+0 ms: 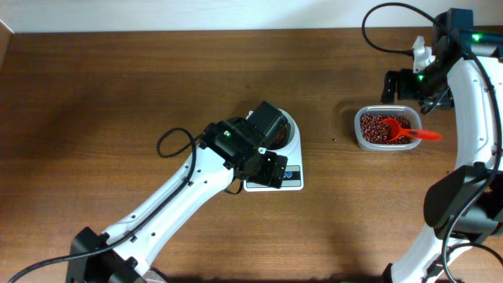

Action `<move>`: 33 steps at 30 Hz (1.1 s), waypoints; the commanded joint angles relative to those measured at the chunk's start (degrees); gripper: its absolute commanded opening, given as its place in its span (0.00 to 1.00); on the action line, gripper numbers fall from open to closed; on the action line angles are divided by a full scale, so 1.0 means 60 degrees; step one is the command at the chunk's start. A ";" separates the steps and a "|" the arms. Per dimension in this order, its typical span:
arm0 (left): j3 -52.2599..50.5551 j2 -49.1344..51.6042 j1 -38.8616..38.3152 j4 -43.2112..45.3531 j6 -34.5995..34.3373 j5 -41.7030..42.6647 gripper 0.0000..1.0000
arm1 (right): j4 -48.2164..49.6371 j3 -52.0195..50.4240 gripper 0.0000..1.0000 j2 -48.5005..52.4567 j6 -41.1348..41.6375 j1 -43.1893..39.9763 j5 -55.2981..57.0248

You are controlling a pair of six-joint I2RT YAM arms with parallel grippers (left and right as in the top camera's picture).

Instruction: Scoop item into bowl and weigh 50g on scale

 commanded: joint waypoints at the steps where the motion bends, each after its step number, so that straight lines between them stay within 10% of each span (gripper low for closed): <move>1: -0.0029 0.0047 -0.0029 -0.0011 -0.0157 -0.0095 0.99 | 0.0007 0.0018 0.99 0.0087 -0.0022 0.0073 -0.0120; 10: -0.0029 0.0047 -0.0029 -0.0011 -0.0157 -0.0095 0.99 | 0.0007 0.0022 0.99 -0.0667 -0.0022 0.0087 -0.0120; 18: -0.0029 0.0047 -0.0029 -0.0011 -0.0157 -0.0095 0.99 | 0.0004 0.0022 0.99 -0.5384 -0.0022 0.0087 -0.0120; 33: -0.0029 0.0047 -0.0029 -0.0011 -0.0157 -0.0095 0.99 | 0.0000 -0.1694 0.99 -0.6972 -0.0029 0.0219 -0.0102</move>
